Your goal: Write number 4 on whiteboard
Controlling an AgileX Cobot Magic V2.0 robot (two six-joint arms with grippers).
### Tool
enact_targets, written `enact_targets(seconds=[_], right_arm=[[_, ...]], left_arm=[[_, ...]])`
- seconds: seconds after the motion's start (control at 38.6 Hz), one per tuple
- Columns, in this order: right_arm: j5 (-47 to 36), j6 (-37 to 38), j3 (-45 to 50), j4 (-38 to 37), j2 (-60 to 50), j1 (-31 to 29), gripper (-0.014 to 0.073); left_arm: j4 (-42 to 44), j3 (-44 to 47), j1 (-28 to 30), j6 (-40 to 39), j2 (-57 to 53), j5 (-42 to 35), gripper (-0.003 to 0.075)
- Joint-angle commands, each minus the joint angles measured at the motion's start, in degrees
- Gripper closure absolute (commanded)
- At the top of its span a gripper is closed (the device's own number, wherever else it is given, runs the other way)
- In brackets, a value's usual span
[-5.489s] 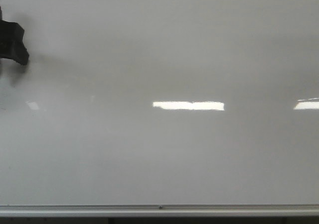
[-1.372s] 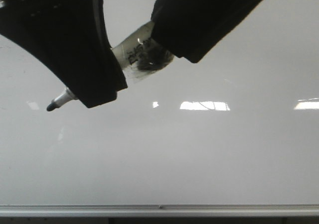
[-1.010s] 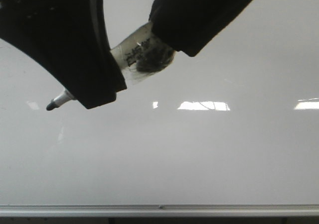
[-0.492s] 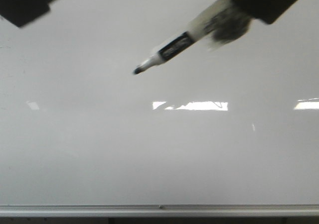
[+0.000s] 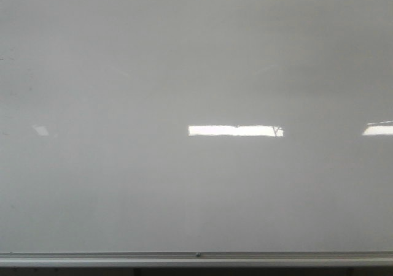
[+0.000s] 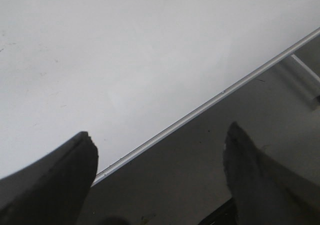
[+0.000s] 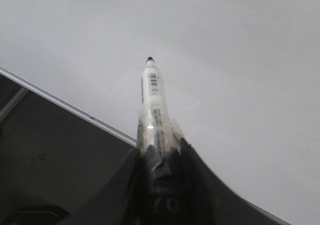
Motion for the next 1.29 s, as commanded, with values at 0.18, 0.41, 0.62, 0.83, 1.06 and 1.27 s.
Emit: enact_targets(seconds=[0.18,0.41,0.62,0.83,1.06,1.27], right_arm=[[-28.28,0.39,12.75,4.11,-1.68,-0.48,0.0643],[-41.14,0.39,13.48,4.22,4.75,-0.48,0.0643],[-48.96,0.39,12.41,4.22,11.51,-0.42,0.0643],[-49.01,0.29,6.74,4.1,18.06,-0.42,0.0643],[-50.06,0.29,0.97,4.1,25.19,-0.42,0.0643],[-50.13,-0.31,-1.43,3.61,29.96,-0.42,0.0643]], left_arm=[[-1.56,-1.33,0.35,-0.59,-0.26,-4.72,0.0206],[-1.56,-1.33,0.35,-0.59,-0.26,-5.7,0.0206],[-1.56,-1.33,0.35,-0.59,-0.26,-6.56,0.0206],[-1.56,-1.33,0.35,-0.59,-0.26,-7.08,0.0206],[-1.56,-1.33,0.35,-0.59,-0.26,-7.08,0.0207],[-1.56,-1.33,0.35,-0.59,-0.26,-7.08,0.0207]])
